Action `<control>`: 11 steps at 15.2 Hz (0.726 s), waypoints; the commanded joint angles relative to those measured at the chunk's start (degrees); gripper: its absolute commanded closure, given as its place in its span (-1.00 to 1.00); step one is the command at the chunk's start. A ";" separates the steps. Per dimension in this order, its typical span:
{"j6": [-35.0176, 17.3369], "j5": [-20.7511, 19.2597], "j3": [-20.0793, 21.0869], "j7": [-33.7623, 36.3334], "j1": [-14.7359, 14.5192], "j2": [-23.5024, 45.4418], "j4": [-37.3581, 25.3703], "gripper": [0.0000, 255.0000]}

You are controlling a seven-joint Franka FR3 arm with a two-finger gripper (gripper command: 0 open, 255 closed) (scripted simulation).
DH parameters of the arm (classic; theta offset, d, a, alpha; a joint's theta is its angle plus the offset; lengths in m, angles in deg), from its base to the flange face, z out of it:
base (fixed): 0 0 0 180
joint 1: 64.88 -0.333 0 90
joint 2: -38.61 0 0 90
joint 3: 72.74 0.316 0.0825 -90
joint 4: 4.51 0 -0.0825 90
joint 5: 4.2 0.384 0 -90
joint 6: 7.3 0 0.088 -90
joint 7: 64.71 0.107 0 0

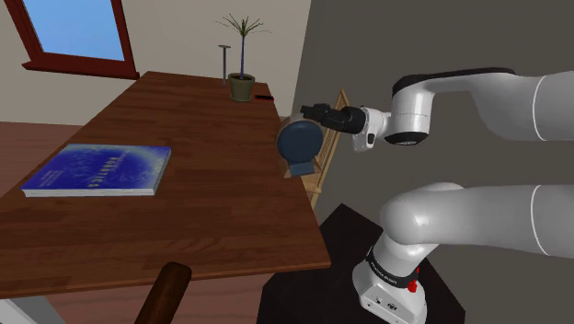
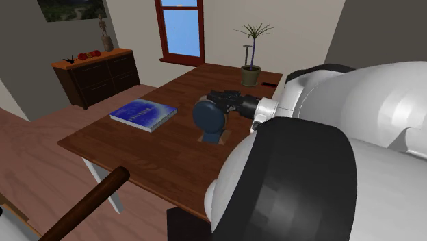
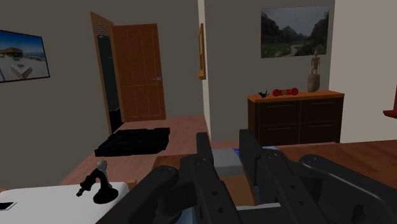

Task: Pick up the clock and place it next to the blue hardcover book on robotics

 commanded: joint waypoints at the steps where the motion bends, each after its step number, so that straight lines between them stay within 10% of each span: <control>1: -0.30 0.34 0.63 1.91 0.02 -1.15 -0.74 1.00; 6: -0.87 0.87 1.91 6.05 0.14 -3.61 -2.42 1.00; 11: -3.83 9.29 5.59 0.06 -6.09 9.79 -10.59 1.00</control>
